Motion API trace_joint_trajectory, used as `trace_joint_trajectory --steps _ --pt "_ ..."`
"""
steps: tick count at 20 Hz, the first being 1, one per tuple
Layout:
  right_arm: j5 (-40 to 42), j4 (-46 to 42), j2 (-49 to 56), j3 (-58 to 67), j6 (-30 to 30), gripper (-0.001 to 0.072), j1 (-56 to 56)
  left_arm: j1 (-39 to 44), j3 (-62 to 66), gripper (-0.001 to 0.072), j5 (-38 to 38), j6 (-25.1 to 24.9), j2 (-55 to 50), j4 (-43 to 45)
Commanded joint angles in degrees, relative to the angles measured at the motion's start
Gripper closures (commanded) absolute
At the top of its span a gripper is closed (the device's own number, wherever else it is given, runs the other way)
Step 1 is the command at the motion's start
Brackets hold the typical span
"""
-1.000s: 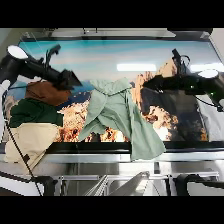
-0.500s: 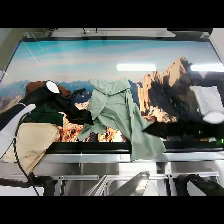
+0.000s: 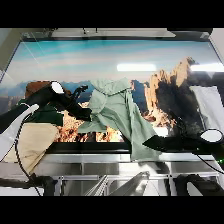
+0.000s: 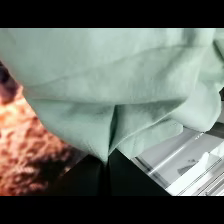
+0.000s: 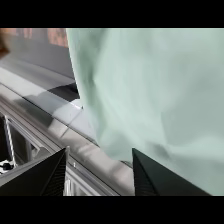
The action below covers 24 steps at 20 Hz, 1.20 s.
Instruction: Fold the shirts.
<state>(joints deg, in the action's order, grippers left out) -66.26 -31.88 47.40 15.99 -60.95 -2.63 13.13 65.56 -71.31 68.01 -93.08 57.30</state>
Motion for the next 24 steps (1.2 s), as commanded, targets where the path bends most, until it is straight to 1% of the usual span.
trace_joint_trajectory --steps 1,2,3,5,7,8,10,11,12,15,19,20,21,22,24 --pt "3.9 6.9 -0.2 -0.4 0.5 0.0275 1.7 0.1 2.1 0.0698 -2.2 0.2 0.0 0.2" --pt "5.3 10.0 -0.1 -0.3 0.5 0.0276 1.7 0.1 2.6 0.0698 -2.5 0.2 0.0 0.2" --pt "6.1 10.7 0.1 -0.3 1.0 0.0277 1.7 0.2 2.9 0.0698 -2.6 0.2 0.0 0.2" --pt "6.3 8.5 0.2 -0.2 2.3 0.0278 2.8 0.2 2.8 0.0698 -2.4 0.2 0.0 0.2" --pt "8.5 7.0 0.2 0.0 1.9 0.0277 7.7 0.2 2.7 0.0698 -2.3 0.0 0.0 0.2" --pt "11.8 5.3 0.2 0.2 -0.8 0.0277 11.5 0.2 2.7 0.0697 -2.3 0.0 0.0 0.2" --pt "18.3 -0.7 0.4 0.3 -8.7 0.0275 18.9 0.2 2.7 0.0697 -2.2 0.0 0.0 0.2" --pt "20.2 -3.3 0.8 0.4 -12.1 0.0275 22.1 0.2 2.7 0.0697 -2.2 -0.1 0.0 0.2" --pt "21.9 -4.7 1.3 0.5 -14.3 0.0275 24.7 0.2 2.7 0.0697 -2.2 -0.3 0.0 0.2" --pt "26.1 -5.1 5.0 1.0 -16.5 0.0275 29.5 0.2 2.7 0.0696 -2.2 -0.7 0.0 0.2" --pt "25.8 -6.8 13.5 5.6 -16.6 0.0279 31.7 0.2 2.7 0.0695 -2.4 -1.1 0.0 0.2" --pt "25.2 -8.3 14.9 7.1 -18.0 0.0282 32.1 0.2 2.7 0.0695 -2.8 -1.2 0.0 0.2" --pt "24.5 -10.2 15.9 8.2 -20.1 0.0316 32.1 0.2 2.7 0.0696 -3.4 -1.3 0.0 0.2" --pt "24.0 -12.7 16.1 9.0 -22.7 0.0437 32.1 0.2 2.7 0.0696 -4.1 -1.6 0.0 0.2" --pt "22.8 -17.8 15.6 9.6 -27.1 0.0613 32.1 0.2 2.7 0.0696 -4.9 -1.8 0.0 0.2"
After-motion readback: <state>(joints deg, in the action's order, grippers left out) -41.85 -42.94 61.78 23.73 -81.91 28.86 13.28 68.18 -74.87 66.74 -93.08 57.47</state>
